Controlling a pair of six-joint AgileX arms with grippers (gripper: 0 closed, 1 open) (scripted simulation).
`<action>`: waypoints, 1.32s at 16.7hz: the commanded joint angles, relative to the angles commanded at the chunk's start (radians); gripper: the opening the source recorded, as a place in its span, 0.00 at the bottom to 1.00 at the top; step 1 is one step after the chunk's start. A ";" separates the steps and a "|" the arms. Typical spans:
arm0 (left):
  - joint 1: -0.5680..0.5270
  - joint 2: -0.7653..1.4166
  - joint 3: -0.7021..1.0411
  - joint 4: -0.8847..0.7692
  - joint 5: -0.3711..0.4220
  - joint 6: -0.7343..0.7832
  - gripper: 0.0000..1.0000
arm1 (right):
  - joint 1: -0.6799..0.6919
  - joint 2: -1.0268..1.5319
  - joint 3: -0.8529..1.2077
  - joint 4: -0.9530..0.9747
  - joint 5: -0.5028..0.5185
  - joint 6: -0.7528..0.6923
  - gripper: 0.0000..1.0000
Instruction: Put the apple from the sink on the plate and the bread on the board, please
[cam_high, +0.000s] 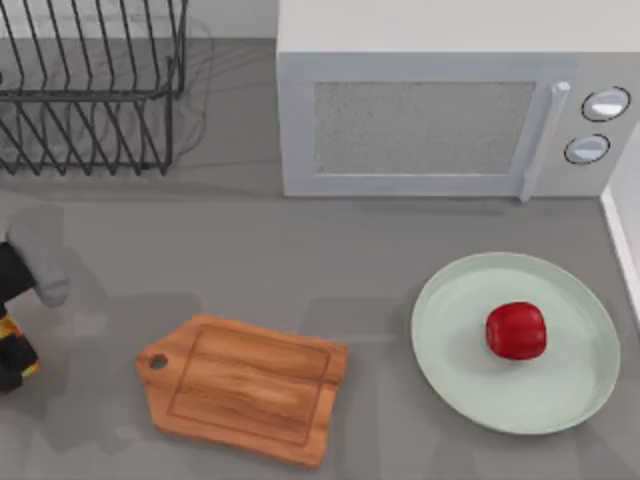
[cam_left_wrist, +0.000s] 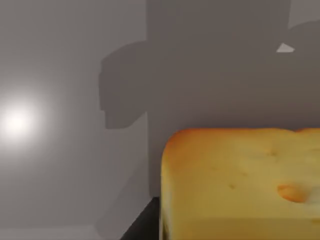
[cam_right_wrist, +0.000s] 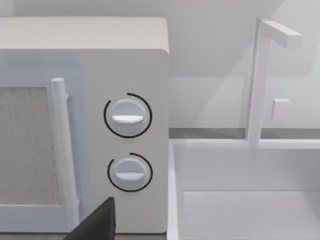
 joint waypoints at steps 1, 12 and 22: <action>0.000 0.000 0.000 0.000 0.000 0.000 0.40 | 0.000 0.000 0.000 0.000 0.000 0.000 1.00; 0.000 0.000 0.000 0.000 0.000 0.000 0.00 | 0.000 0.000 0.000 0.000 0.000 0.000 1.00; -0.003 -0.067 0.122 -0.195 0.000 0.003 0.00 | 0.000 0.000 0.000 0.000 0.000 0.000 1.00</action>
